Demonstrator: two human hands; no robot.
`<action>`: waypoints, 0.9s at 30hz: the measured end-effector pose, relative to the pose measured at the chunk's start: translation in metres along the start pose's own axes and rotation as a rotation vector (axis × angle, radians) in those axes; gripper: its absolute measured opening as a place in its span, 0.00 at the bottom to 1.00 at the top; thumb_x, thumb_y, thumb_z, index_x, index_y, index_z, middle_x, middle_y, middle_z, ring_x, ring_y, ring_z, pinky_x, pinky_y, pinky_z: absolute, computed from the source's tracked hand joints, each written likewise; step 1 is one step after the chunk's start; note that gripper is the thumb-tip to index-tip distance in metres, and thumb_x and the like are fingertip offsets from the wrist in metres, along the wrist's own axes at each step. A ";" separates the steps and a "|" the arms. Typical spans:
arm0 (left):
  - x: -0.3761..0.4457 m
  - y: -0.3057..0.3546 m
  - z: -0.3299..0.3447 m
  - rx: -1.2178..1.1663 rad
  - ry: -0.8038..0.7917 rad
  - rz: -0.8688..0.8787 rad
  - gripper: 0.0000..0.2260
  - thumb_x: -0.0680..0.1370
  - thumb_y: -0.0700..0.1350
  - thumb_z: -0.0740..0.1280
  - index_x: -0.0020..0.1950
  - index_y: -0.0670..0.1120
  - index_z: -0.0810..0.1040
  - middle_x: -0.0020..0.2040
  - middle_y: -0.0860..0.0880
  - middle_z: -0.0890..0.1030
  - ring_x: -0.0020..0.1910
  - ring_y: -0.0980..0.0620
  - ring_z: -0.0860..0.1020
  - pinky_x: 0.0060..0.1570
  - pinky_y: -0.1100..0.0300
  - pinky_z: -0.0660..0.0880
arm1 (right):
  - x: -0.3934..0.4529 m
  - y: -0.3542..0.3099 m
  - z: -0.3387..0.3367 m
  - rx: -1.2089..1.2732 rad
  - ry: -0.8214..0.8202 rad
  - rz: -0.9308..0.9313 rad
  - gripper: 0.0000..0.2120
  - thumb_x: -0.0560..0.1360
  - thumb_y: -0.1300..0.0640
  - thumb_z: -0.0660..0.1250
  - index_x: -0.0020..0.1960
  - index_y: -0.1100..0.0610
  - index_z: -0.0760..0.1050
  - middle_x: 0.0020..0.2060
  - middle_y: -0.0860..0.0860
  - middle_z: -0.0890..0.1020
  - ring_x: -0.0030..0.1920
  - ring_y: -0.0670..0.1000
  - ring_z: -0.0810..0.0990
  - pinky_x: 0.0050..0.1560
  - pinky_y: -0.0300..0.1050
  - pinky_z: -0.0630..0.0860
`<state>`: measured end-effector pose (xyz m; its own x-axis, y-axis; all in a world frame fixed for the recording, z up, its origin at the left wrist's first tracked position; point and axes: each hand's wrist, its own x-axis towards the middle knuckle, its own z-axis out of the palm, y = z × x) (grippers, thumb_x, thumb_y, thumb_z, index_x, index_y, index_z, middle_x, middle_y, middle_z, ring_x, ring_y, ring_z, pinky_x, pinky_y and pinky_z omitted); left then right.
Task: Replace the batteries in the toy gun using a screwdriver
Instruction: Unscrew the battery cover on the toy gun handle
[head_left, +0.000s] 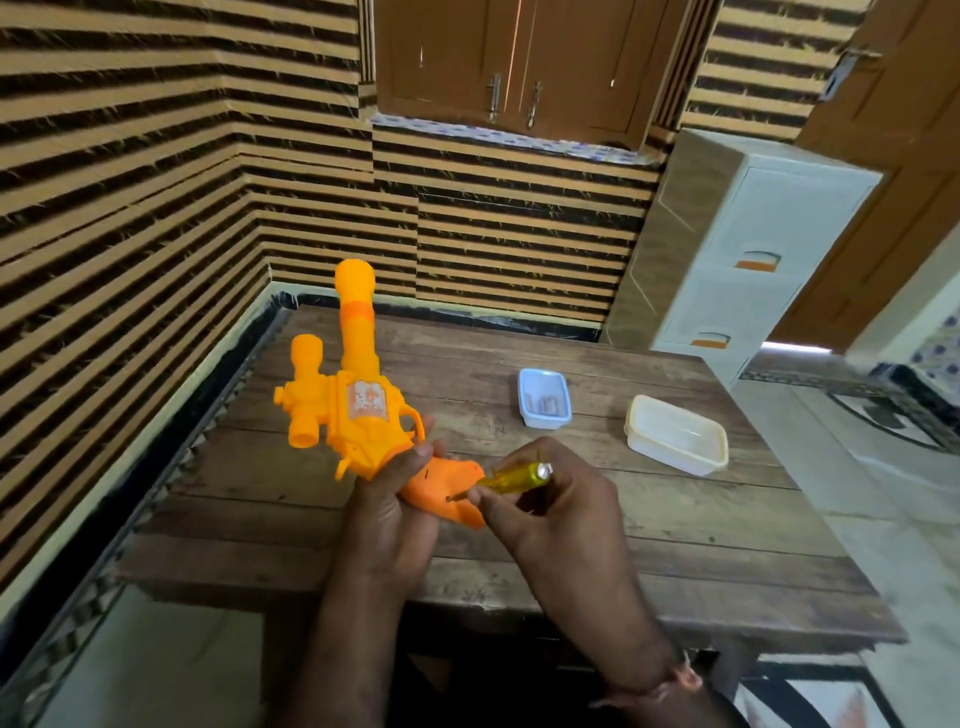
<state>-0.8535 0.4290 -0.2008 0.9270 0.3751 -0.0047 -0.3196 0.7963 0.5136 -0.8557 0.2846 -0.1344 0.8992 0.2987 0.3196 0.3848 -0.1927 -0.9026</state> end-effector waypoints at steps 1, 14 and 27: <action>0.003 0.001 0.000 0.011 0.001 -0.010 0.25 0.62 0.41 0.81 0.57 0.47 0.77 0.49 0.50 0.83 0.41 0.54 0.81 0.41 0.53 0.80 | 0.003 0.000 0.001 0.009 -0.021 0.029 0.11 0.66 0.63 0.78 0.36 0.57 0.75 0.28 0.53 0.78 0.29 0.46 0.75 0.30 0.46 0.74; 0.011 -0.008 -0.007 0.054 0.102 -0.099 0.19 0.71 0.47 0.67 0.61 0.53 0.74 0.55 0.51 0.82 0.49 0.53 0.83 0.40 0.54 0.81 | 0.021 -0.014 -0.005 0.007 -0.103 0.311 0.08 0.76 0.61 0.67 0.40 0.65 0.78 0.31 0.61 0.82 0.32 0.56 0.85 0.34 0.60 0.82; 0.013 -0.005 -0.018 0.006 -0.026 -0.059 0.13 0.69 0.39 0.66 0.53 0.49 0.80 0.49 0.49 0.82 0.42 0.53 0.80 0.47 0.48 0.75 | 0.004 -0.021 0.002 -0.500 -0.152 0.012 0.05 0.70 0.58 0.68 0.44 0.49 0.75 0.28 0.46 0.80 0.30 0.43 0.78 0.31 0.36 0.73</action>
<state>-0.8431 0.4388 -0.2188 0.9490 0.3149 -0.0127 -0.2630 0.8136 0.5186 -0.8603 0.2912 -0.1149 0.8780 0.4191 0.2314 0.4608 -0.6086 -0.6460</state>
